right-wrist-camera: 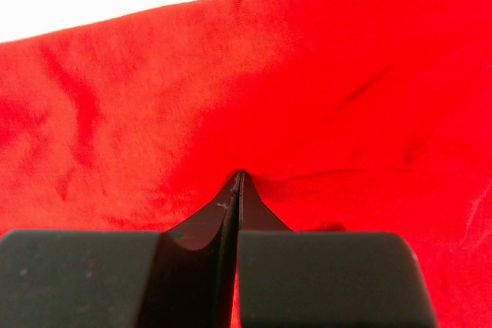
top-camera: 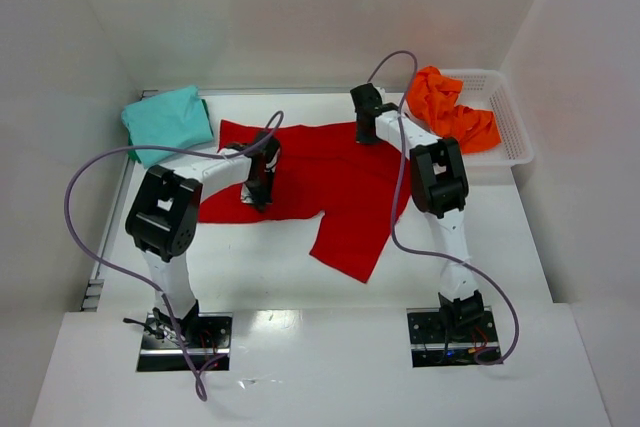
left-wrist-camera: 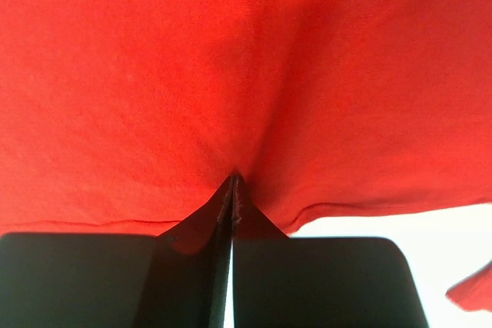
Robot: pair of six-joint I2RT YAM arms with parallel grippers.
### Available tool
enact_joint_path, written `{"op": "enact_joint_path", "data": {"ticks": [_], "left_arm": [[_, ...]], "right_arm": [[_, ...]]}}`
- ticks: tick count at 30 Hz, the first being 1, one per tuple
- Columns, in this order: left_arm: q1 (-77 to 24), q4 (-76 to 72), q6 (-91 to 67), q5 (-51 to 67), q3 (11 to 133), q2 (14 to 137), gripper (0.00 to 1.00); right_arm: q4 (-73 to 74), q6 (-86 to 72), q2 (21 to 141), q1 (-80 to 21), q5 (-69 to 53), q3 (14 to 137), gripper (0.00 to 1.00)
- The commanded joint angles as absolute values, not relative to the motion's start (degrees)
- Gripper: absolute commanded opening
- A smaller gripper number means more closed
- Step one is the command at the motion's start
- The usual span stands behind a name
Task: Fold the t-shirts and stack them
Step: Fold the flattened tshirt in 1/3 of the way
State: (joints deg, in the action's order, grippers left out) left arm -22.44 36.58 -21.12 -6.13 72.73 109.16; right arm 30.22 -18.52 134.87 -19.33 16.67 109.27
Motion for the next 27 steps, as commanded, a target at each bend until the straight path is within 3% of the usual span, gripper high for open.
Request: {"op": "enact_joint_path", "data": {"ticks": [1,12,17,22,23,27], "left_arm": [[-25.49,43.76,-25.30,-0.70,66.98,109.61,0.02],[-25.49,45.53,-30.15,-4.83,63.02,104.77,0.02],[-21.80,45.00,-30.15,-7.38,67.40,103.98,0.04],[-20.74,43.77,-28.83,-8.96,75.39,102.66,0.21],[-20.22,43.77,-28.22,-8.96,78.54,102.66,0.32],[-18.99,42.63,-26.11,-10.20,84.53,103.71,0.49]], "right_arm": [[31.46,-17.14,138.25,-18.90,16.26,113.91,0.00],[31.99,-15.47,138.26,-18.90,14.41,116.72,0.02],[30.68,-14.94,133.87,-17.41,16.18,109.27,0.02],[27.43,-15.47,125.08,-16.08,14.24,101.36,0.02],[26.90,-15.47,122.02,-16.08,13.02,100.55,0.03],[25.84,-15.47,114.81,-16.08,8.28,96.60,0.13]]}}
